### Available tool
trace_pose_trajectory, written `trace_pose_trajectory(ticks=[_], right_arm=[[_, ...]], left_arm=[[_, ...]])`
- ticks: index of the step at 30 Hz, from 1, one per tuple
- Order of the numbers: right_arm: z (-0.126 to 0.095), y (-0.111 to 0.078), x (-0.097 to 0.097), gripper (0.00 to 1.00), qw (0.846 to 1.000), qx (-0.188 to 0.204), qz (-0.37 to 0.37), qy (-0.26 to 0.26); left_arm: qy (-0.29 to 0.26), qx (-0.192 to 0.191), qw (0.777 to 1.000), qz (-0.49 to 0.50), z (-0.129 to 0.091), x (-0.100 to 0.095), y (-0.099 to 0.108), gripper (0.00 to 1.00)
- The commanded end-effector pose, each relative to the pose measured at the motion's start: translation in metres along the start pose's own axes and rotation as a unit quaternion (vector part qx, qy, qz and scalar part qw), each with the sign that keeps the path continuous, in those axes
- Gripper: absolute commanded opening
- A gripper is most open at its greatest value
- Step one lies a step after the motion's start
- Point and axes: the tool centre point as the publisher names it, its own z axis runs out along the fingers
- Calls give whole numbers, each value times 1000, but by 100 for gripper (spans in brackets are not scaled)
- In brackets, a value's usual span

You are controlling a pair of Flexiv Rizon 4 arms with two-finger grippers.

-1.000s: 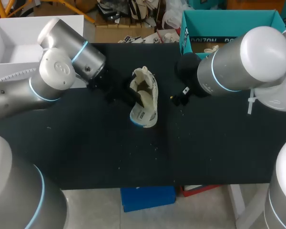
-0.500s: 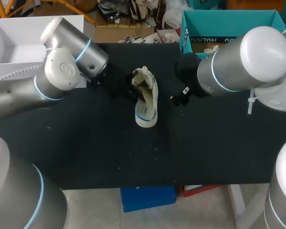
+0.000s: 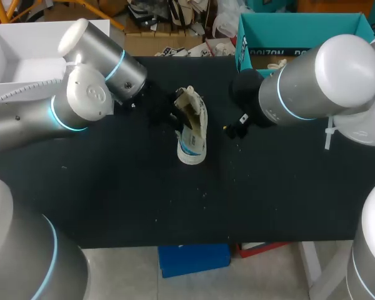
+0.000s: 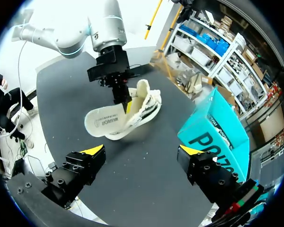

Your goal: Take the shoe out of the shoebox, open the shoe tongue, remove and reinsert the insole, then place the shoe into the shoebox

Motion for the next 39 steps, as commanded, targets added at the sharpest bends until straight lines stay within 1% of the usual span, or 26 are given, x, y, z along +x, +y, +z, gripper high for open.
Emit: trace_pose_trajectory(ticks=[1, 11, 13, 14, 16, 18, 19, 20, 21, 22, 24, 27, 28, 29, 30, 35, 39], right_arm=[[2, 0, 1, 100, 1000, -1, 0, 0], [2, 0, 1, 100, 1000, -1, 0, 0], [2, 0, 1, 100, 1000, -1, 0, 0], [2, 0, 1, 100, 1000, -1, 0, 0], [2, 0, 1, 100, 1000, -1, 0, 0], [2, 0, 1, 100, 1000, -1, 0, 0], [2, 0, 1, 100, 1000, -1, 0, 0], [2, 0, 1, 100, 1000, -1, 0, 0], [2, 0, 1, 100, 1000, -1, 0, 0], [2, 0, 1, 100, 1000, -1, 0, 0], [2, 0, 1, 100, 1000, -1, 0, 0], [2, 0, 1, 100, 1000, -1, 0, 0], [2, 0, 1, 100, 1000, -1, 0, 0], [2, 0, 1, 100, 1000, -1, 0, 0], [2, 0, 1, 100, 1000, -1, 0, 0], [2, 0, 1, 100, 1000, -1, 0, 0], [2, 0, 1, 100, 1000, -1, 0, 0]], left_arm=[[0, -3, 1000, 1, -1, -2, -3, 0], [-6, 6, 1000, 8, -14, 2, -18, 0], [-6, 6, 1000, 9, -17, 4, -21, 3], [-5, 5, 1000, 9, -17, 5, -22, 7], [-4, 5, 1000, 9, -18, 6, -23, 27], [-3, 5, 1000, 9, -19, 7, -24, 43], [-3, 5, 1000, 9, -20, 7, -25, 59], [-3, 6, 1000, 9, -20, 7, -26, 96], [-3, 6, 1000, 9, -21, 7, -27, 100], [-4, 7, 1000, 11, -21, 7, -28, 98], [-5, 8, 1000, 12, -21, 6, -31, 75], [-7, 12, 1000, 17, -22, 6, -35, 66], [-8, 13, 1000, 19, -22, 5, -37, 57], [-8, 14, 1000, 20, -23, 5, -38, 52], [-8, 15, 1000, 21, -24, 6, -40, 49], [-7, 25, 999, 32, -27, 7, -50, 45], [3, 33, 998, 44, -29, 9, -58, 43]])
